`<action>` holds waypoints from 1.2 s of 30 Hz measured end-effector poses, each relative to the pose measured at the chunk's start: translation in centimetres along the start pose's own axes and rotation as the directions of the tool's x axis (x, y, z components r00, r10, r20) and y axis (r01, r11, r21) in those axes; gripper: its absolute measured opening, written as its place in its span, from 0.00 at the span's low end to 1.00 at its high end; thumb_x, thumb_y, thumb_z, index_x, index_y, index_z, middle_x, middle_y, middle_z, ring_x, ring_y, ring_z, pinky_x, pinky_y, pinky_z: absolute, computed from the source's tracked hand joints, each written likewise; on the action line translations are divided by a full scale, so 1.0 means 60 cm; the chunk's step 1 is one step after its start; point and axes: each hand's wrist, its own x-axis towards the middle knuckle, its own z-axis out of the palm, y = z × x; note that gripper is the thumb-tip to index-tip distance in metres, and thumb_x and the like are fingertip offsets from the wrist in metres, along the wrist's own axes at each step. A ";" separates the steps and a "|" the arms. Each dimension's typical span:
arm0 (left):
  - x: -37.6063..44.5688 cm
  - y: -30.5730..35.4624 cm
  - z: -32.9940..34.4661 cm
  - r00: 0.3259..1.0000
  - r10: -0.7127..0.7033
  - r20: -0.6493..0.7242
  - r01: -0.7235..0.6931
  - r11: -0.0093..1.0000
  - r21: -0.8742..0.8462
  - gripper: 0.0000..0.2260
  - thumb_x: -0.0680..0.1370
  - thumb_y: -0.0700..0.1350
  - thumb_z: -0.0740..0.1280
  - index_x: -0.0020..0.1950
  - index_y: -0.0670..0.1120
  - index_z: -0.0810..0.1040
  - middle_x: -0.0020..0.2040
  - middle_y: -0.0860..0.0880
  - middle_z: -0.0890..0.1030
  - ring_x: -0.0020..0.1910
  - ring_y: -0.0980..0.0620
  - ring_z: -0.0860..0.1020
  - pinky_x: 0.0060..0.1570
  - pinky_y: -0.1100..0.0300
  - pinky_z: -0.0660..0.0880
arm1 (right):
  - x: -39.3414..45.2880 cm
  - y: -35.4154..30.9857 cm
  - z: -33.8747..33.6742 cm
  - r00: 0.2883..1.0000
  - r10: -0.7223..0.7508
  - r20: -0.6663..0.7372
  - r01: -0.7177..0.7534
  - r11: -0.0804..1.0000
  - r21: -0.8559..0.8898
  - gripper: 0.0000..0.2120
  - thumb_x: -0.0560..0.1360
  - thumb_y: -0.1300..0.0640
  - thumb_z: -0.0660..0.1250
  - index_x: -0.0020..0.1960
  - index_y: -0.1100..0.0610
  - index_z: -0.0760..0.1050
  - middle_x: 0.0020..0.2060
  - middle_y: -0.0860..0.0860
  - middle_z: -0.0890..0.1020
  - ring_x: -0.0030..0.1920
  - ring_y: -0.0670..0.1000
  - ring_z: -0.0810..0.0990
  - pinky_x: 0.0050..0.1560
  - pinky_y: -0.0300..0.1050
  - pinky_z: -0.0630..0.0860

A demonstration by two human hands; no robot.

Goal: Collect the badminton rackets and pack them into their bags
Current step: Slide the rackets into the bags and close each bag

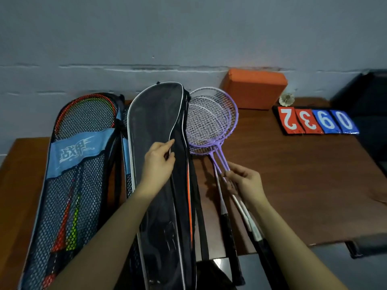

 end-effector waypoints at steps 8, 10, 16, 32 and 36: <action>0.006 0.014 0.024 0.999 -0.009 0.045 0.007 1.000 0.030 0.17 0.75 0.37 0.67 0.64 0.43 0.75 0.44 0.47 0.73 0.43 0.53 0.72 0.43 0.72 0.62 | -0.048 -0.010 -0.010 0.977 -0.134 -0.165 0.154 0.981 0.119 0.17 0.73 0.73 0.62 0.60 0.62 0.75 0.33 0.59 0.73 0.19 0.48 0.62 0.22 0.37 0.59; 0.012 0.027 0.036 0.999 -0.017 0.036 0.017 1.000 0.002 0.17 0.75 0.37 0.67 0.64 0.43 0.75 0.43 0.47 0.72 0.42 0.53 0.71 0.43 0.72 0.62 | -0.057 -0.015 -0.014 0.977 -0.143 -0.156 0.162 0.979 0.121 0.16 0.73 0.73 0.61 0.59 0.62 0.75 0.34 0.60 0.72 0.19 0.48 0.61 0.22 0.37 0.57; 0.019 0.058 0.075 0.997 -0.075 0.004 0.075 0.995 -0.062 0.18 0.76 0.38 0.65 0.66 0.43 0.73 0.44 0.46 0.71 0.42 0.51 0.71 0.44 0.68 0.63 | -0.077 -0.002 -0.056 0.987 -0.042 -0.156 0.054 0.996 0.075 0.15 0.73 0.74 0.62 0.58 0.65 0.77 0.29 0.59 0.75 0.18 0.50 0.66 0.20 0.35 0.61; 0.018 0.058 0.097 0.996 -0.083 -0.012 0.081 0.991 -0.104 0.17 0.77 0.40 0.65 0.66 0.44 0.73 0.53 0.41 0.76 0.44 0.54 0.71 0.45 0.73 0.62 | -0.119 0.030 -0.119 0.986 0.164 0.011 -0.163 0.983 -0.082 0.16 0.69 0.76 0.63 0.52 0.64 0.80 0.30 0.63 0.79 0.22 0.55 0.75 0.23 0.41 0.73; 0.016 0.067 0.095 0.991 -0.121 -0.065 0.106 0.975 -0.195 0.16 0.77 0.41 0.64 0.65 0.44 0.74 0.59 0.46 0.76 0.49 0.56 0.74 0.47 0.76 0.65 | -0.131 0.036 -0.130 0.980 0.200 0.020 -0.197 0.974 -0.116 0.14 0.69 0.75 0.62 0.50 0.65 0.81 0.29 0.60 0.78 0.20 0.53 0.73 0.21 0.39 0.71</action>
